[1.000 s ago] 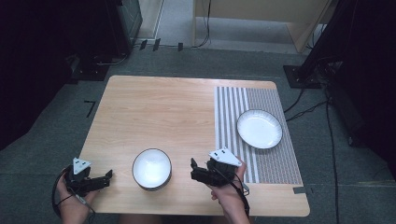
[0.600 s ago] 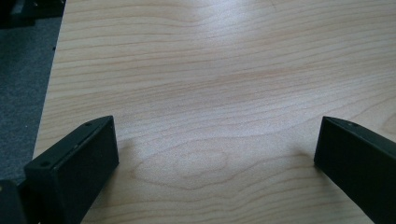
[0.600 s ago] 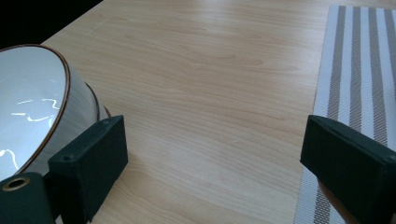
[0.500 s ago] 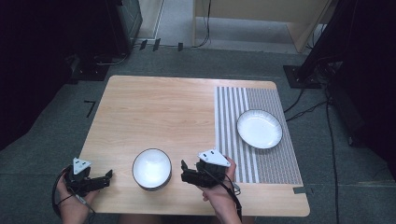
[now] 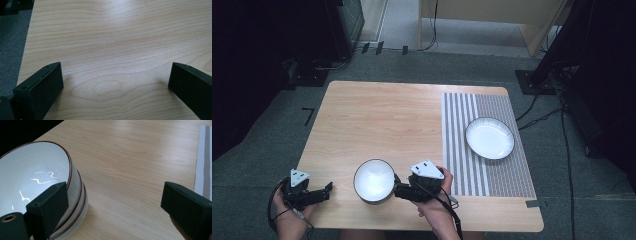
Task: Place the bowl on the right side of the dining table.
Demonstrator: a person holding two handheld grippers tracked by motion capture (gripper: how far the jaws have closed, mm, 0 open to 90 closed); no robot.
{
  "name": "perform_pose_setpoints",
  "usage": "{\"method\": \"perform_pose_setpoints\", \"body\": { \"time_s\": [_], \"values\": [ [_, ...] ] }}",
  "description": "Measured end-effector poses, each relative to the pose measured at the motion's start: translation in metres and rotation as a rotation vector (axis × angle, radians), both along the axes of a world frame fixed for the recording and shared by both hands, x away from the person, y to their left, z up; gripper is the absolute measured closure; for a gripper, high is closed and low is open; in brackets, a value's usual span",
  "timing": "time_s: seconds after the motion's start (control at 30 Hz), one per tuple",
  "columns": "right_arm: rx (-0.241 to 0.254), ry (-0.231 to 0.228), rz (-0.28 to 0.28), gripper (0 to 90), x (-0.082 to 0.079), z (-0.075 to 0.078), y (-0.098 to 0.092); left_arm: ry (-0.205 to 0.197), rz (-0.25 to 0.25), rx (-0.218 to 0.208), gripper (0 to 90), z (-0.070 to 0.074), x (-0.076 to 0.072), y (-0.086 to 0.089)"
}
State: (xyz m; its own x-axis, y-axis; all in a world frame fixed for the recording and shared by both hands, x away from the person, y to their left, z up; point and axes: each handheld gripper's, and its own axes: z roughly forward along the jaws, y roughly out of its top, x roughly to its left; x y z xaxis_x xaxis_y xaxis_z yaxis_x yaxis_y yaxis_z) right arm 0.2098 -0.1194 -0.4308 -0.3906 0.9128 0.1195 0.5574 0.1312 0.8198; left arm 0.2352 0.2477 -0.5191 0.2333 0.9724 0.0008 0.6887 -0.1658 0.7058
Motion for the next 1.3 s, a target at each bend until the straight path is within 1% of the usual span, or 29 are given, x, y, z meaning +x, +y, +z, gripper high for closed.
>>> {"method": "perform_pose_setpoints", "body": {
  "time_s": [0.03, 0.13, 0.17, 0.3, 0.43, 0.57, 0.7, 0.73, 0.83, 0.87, 0.9, 0.97, 1.0, 1.03, 1.13, 1.23, 1.3],
  "values": [
    [0.001, -0.003, -0.005, 9.6, 0.000, 0.000, 0.001, 0.000, 0.000, 0.000, 0.0, 0.000, 0.000, 0.000],
    [0.002, -0.004, -0.011, 9.6, 0.000, 0.001, 0.001, 0.000, 0.000, -0.001, 0.0, 0.000, 0.000, 0.000],
    [0.024, -0.004, -0.008, 9.6, 0.001, 0.002, 0.000, 0.000, -0.001, -0.001, 0.0, 0.000, 0.000, 0.000],
    [0.041, -0.007, -0.017, 9.6, 0.002, 0.005, -0.002, 0.000, -0.001, -0.001, 0.0, 0.000, 0.000, 0.000],
    [0.044, -0.015, -0.001, 9.6, 0.000, 0.007, 0.003, 0.000, -0.001, -0.001, 0.0, 0.000, 0.000, 0.000],
    [0.047, -0.012, 0.019, 9.7, 0.001, 0.007, 0.011, 0.000, -0.001, -0.001, 0.0, 0.000, 0.000, 0.000],
    [0.047, -0.002, 0.028, 9.7, 0.003, 0.004, 0.016, 0.000, -0.001, -0.001, 0.0, 0.000, 0.000, 0.000],
    [0.046, 0.007, 0.035, 9.7, 0.004, 0.002, 0.021, 0.000, -0.001, -0.001, 0.0, 0.000, 0.000, 0.000],
    [0.046, 0.029, 0.047, 9.9, 0.007, -0.002, 0.026, 0.000, -0.002, -0.001, 0.0, 0.000, 0.000, 0.000],
    [0.046, 0.029, 0.047, 9.9, 0.007, -0.002, 0.026, 0.000, -0.002, -0.001, 0.0, 0.000, 0.000, 0.000],
    [0.054, 0.046, 0.055, 10.1, 0.009, -0.004, 0.029, 0.000, -0.002, -0.001, 0.0, 0.000, 0.000, 0.000],
    [0.055, 0.060, 0.068, 10.3, 0.010, -0.007, 0.032, 0.000, -0.004, 0.000, 0.0, 0.000, 0.000, 0.000],
    [0.054, 0.067, 0.072, 13.9, 0.011, -0.008, 0.034, 0.000, -0.004, 0.000, 0.0, 0.000, 0.001, 0.000],
    [0.048, 0.068, 0.064, 17.6, 0.011, -0.009, 0.036, -0.001, -0.004, -0.001, 0.0, 0.000, 0.001, -0.001],
    [0.046, 0.085, 0.072, 20.3, 0.012, -0.011, 0.039, -0.001, -0.004, -0.002, 0.0, 0.000, 0.001, -0.001],
    [0.043, 0.093, 0.090, 23.9, 0.013, -0.014, 0.042, -0.001, -0.004, -0.001, 0.0, 0.000, 0.001, -0.001],
    [0.038, 0.103, 0.103, 29.9, 0.013, -0.016, 0.044, 0.000, -0.005, -0.001, 0.0, 0.000, 0.001, -0.001]
  ]
}}
